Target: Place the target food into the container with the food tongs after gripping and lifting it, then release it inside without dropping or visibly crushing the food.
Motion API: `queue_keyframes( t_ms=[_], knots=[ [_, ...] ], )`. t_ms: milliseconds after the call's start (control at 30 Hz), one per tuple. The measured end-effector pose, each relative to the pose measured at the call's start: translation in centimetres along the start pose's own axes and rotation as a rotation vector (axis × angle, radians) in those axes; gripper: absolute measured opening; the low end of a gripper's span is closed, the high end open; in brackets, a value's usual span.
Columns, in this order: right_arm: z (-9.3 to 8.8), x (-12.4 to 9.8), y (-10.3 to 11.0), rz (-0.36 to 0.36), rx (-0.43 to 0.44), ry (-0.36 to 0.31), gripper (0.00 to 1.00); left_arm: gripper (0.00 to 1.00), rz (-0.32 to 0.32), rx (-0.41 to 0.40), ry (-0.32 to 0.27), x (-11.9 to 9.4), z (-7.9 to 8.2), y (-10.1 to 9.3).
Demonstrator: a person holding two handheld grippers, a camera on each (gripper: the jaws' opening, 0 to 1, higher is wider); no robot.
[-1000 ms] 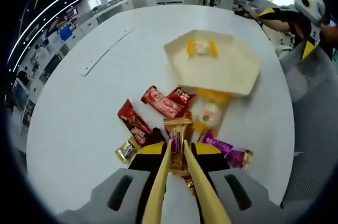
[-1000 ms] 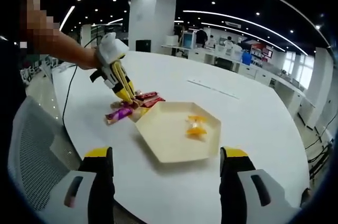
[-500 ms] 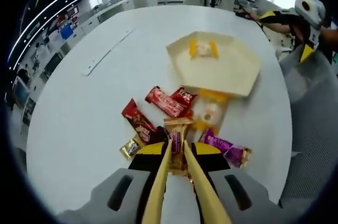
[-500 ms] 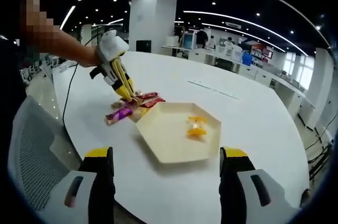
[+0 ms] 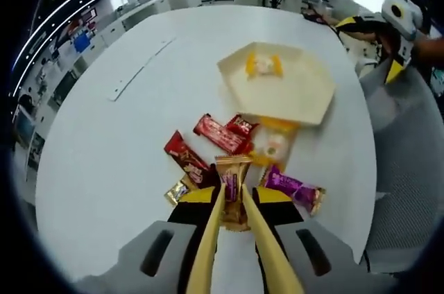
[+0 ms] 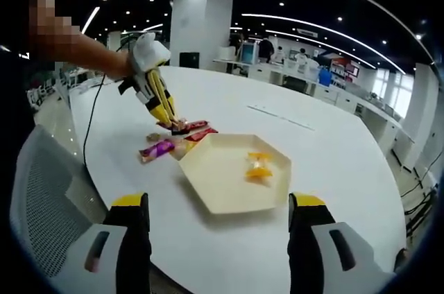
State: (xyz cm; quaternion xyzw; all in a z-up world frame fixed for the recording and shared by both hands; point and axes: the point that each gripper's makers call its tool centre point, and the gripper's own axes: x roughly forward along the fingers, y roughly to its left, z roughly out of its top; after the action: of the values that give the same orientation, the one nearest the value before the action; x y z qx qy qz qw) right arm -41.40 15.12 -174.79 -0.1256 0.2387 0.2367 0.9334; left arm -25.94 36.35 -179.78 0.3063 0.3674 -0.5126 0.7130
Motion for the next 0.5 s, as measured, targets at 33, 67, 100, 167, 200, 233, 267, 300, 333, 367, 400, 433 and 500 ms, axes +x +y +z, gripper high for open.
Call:
queue_keyframes(
  t_ms=[33, 67, 100, 167, 200, 233, 267, 300, 333, 367, 400, 433, 500],
  knots=[
    [0.0, 0.0, 0.0, 0.000, 0.000, -0.002, 0.81, 0.16, 0.003, 0.004, -0.002, -0.3, 0.3, 0.2],
    [0.0, 0.0, 0.0, 0.000, 0.001, -0.002, 0.81, 0.16, 0.001, 0.004, -0.001, -0.5, 0.5, 0.3],
    [0.0, 0.0, 0.0, -0.001, 0.001, -0.002, 0.81, 0.16, 0.001, 0.008, -0.001, -0.7, 0.7, 0.4],
    [0.1, 0.0, 0.0, -0.001, 0.001, -0.004, 0.81, 0.16, 0.004, 0.012, -0.006, -1.2, 1.3, 0.8],
    [0.0, 0.0, 0.0, -0.002, 0.001, -0.004, 0.81, 0.16, 0.006, 0.013, -0.009, -1.6, 1.7, 0.9],
    [0.0, 0.0, 0.0, -0.002, 0.000, -0.004, 0.80, 0.16, 0.009, 0.016, -0.013, -1.8, 2.0, 1.0],
    [0.1, 0.0, 0.0, -0.001, 0.000, -0.004, 0.80, 0.16, 0.007, 0.018, -0.011, -2.2, 2.3, 1.1],
    [0.1, 0.0, 0.1, 0.000, -0.001, -0.004, 0.81, 0.16, 0.011, 0.021, -0.013, -2.4, 2.6, 1.3],
    [0.1, 0.0, 0.1, 0.001, -0.002, -0.003, 0.81, 0.16, 0.010, 0.021, -0.013, -2.6, 2.8, 1.4],
    [0.1, 0.0, 0.1, 0.002, -0.005, -0.002, 0.81, 0.16, 0.011, 0.026, -0.016, -2.9, 3.1, 1.5],
    [0.1, 0.0, 0.1, 0.003, -0.006, -0.003, 0.80, 0.16, 0.013, 0.030, -0.017, -3.1, 3.3, 1.7],
    [0.1, 0.0, 0.2, 0.004, -0.006, -0.004, 0.81, 0.16, 0.019, 0.035, -0.020, -3.4, 3.6, 1.9],
    [0.1, 0.0, 0.2, 0.003, -0.006, -0.004, 0.81, 0.16, 0.021, 0.038, -0.022, -3.9, 4.0, 2.1]
  ],
)
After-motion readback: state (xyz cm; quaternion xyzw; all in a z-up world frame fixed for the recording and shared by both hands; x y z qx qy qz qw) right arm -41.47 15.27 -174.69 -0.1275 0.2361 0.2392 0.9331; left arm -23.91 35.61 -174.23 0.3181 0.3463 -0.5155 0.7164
